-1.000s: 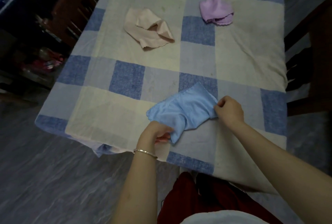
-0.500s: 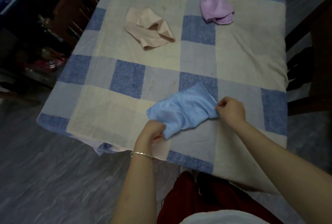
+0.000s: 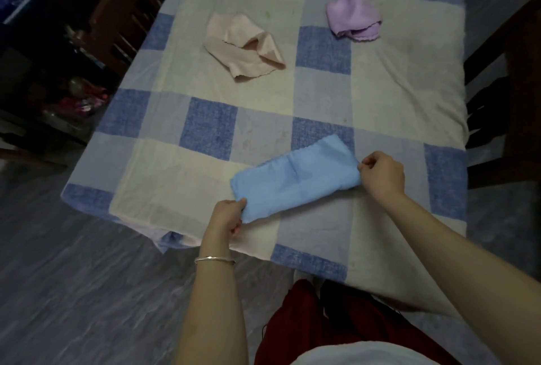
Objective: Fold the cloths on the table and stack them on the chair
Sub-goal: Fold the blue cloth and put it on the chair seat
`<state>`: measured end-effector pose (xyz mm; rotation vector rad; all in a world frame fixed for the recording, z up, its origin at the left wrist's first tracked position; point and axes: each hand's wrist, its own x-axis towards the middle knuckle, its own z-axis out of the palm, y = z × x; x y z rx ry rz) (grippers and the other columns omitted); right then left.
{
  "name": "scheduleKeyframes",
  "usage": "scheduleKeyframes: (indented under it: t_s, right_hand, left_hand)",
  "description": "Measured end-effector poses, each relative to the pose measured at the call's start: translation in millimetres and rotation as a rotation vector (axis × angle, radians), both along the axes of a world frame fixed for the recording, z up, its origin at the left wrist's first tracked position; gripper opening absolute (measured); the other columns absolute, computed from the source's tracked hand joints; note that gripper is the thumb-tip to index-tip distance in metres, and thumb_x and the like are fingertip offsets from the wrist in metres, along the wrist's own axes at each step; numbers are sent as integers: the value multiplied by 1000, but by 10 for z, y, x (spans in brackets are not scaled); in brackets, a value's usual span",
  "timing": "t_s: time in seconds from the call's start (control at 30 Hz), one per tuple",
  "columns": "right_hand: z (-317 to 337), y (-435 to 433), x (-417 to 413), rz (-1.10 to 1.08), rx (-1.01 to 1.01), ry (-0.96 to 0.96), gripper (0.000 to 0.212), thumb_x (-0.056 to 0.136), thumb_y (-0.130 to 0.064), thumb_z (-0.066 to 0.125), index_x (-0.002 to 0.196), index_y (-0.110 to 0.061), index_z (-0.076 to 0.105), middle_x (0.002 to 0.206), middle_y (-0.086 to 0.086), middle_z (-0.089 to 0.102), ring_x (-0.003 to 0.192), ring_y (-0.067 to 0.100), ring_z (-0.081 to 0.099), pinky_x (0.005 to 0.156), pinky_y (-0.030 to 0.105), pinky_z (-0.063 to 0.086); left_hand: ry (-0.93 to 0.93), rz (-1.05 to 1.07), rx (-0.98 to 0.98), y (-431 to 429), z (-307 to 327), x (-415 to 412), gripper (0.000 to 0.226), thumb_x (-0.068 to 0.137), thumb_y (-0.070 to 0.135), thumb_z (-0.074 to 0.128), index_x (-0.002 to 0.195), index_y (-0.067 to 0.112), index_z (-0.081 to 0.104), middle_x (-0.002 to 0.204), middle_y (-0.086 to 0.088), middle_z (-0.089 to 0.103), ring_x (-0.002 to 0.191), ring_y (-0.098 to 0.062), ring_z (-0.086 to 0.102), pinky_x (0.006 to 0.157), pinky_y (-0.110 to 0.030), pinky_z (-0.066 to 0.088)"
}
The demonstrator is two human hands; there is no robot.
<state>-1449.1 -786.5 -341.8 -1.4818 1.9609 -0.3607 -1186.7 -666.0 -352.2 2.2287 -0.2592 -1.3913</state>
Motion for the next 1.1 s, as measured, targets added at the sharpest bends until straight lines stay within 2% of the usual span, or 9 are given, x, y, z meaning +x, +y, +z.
scheduleKeyframes:
  t_s: [0.07,0.13,0.27,0.37,0.43,0.53,0.73,0.9,1.1]
  right_hand:
    - [-13,11,-13,-4,19,17,23,86,-14,56,105,-4,62,108,20,65,103,36,58,83,35,45]
    - [-29,28,-37,6,49,36,25,86,-20,56,107,-5,60,109,19,65,103,35,58,82,34,44]
    - [-51,67,-58,72,124,89,32,85,-31,59,109,-9,57,110,14,63,103,34,58,84,36,44]
    - [-57,46,-26,93,162,106,31,84,-26,58,111,-12,55,111,13,62,104,33,57,92,41,43]
    - [-66,15,12,105,149,107,31,83,-24,58,112,-11,54,113,13,60,104,33,56,94,44,43]
    - [-94,-53,73,135,118,132,34,84,-26,57,113,-10,53,118,14,55,105,34,55,95,46,42]
    - [-139,-271,246,204,63,220,34,86,-32,53,112,-11,57,119,12,56,109,32,53,96,44,32]
    - [-171,-446,363,233,52,218,32,89,-32,53,115,-13,57,121,10,57,113,31,52,98,45,30]
    - [-172,-572,442,195,-23,252,12,89,-23,54,95,-17,62,103,8,66,104,30,56,93,43,27]
  left_hand:
    - [37,5,22,0,22,-22,28,91,33,57,75,10,54,58,-6,51,42,-13,48,49,-22,32]
    - [46,-1,33,-9,17,-40,30,88,37,61,79,8,56,61,-8,50,51,-17,44,52,-25,33]
    - [7,47,-30,-44,-6,-116,22,87,24,63,91,4,56,64,-8,49,57,-20,46,54,-28,37]
    - [-89,121,-91,-91,-70,-127,15,85,19,65,84,5,59,86,-16,63,79,-25,57,68,-35,48]
    - [-177,126,-91,-122,-101,-118,24,82,24,66,93,2,64,105,-21,66,95,-31,63,87,-42,53]
    - [-286,99,-77,-180,-88,-119,38,85,27,63,110,-1,63,115,-20,65,107,-33,61,91,-36,49]
    - [-363,105,-93,-310,-60,-102,33,87,20,56,115,4,61,120,-18,63,113,-33,57,95,-35,45]
    - [-432,124,-113,-372,-83,-73,30,91,19,51,113,1,61,116,-20,64,110,-35,58,89,-35,44]
    - [-487,124,-101,-386,-100,-42,29,93,21,50,112,1,59,115,-19,64,110,-34,57,89,-35,42]
